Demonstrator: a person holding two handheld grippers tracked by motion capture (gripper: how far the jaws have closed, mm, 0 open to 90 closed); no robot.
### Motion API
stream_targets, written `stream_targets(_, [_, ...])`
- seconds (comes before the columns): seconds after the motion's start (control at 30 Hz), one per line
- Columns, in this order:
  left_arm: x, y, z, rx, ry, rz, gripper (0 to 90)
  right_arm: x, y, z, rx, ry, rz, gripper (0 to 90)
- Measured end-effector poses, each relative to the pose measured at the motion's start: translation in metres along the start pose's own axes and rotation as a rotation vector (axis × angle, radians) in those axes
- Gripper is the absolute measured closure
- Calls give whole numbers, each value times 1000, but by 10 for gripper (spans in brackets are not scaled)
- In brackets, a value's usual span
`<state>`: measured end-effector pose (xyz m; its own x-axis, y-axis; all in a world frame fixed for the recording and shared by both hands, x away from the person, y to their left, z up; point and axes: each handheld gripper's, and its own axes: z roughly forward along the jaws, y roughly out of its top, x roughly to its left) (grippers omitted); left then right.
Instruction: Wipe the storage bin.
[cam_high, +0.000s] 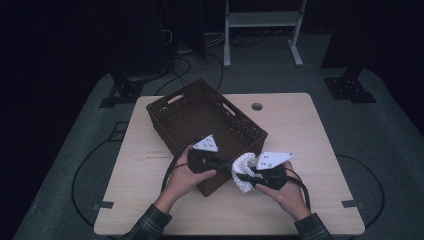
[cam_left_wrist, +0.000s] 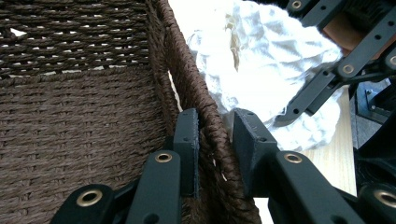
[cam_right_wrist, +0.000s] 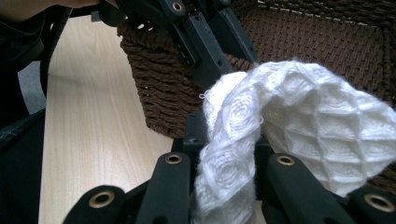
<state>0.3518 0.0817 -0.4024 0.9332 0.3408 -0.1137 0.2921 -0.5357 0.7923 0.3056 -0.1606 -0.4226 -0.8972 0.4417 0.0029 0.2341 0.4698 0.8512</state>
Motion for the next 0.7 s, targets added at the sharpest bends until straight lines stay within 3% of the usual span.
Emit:
stream_targets(0.37, [0,0,0,-1,-1,-3,711,4,-3,19,39,28,-10,763])
stream_targets(0.7, [0,0,0,3,0,3,711,3,-14,41,130,12,-25,765])
